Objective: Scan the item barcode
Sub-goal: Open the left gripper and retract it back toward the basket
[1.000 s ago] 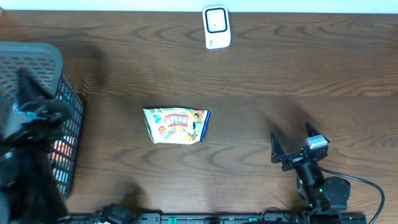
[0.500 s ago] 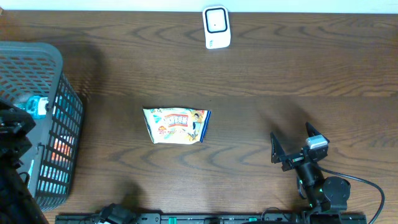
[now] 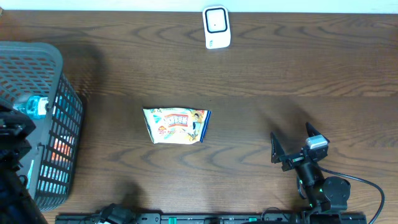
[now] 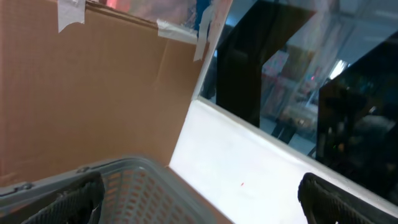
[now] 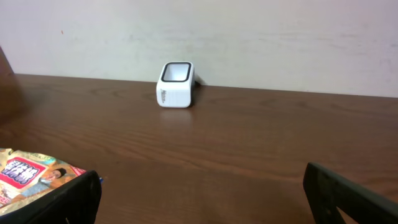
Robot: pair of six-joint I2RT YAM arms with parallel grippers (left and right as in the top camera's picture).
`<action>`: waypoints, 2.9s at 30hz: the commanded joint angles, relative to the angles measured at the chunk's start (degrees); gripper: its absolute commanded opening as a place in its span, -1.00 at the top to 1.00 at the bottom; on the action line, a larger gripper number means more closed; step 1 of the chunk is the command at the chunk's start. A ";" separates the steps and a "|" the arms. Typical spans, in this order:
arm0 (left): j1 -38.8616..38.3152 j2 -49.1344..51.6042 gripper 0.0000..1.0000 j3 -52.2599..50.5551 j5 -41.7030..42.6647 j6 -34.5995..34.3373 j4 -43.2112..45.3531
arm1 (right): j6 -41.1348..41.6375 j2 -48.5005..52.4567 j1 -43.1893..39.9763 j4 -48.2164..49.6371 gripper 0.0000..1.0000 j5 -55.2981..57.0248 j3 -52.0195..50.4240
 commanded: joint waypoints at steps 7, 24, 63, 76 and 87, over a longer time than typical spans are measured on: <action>0.24 -0.24 -1.00 1.07 -1.88 0.63 -2.51 | 0.37 -0.35 0.39 -0.17 -0.99 0.26 -0.20; 0.24 -0.22 -1.00 8.59 -6.58 12.39 4.07 | 0.37 -0.35 0.39 -0.17 -0.99 0.26 -0.20; 0.24 1.75 -1.00 8.98 -13.84 33.11 17.90 | 0.37 -0.35 0.39 -0.17 -0.98 0.26 -0.20; 0.26 9.33 -1.00 8.98 -14.05 41.31 26.45 | 0.37 -0.35 0.39 -0.17 -0.99 0.26 -0.20; 7.15 18.67 -1.00 8.98 -10.54 48.41 38.27 | 0.37 -0.35 0.39 -0.17 -0.98 0.26 -0.20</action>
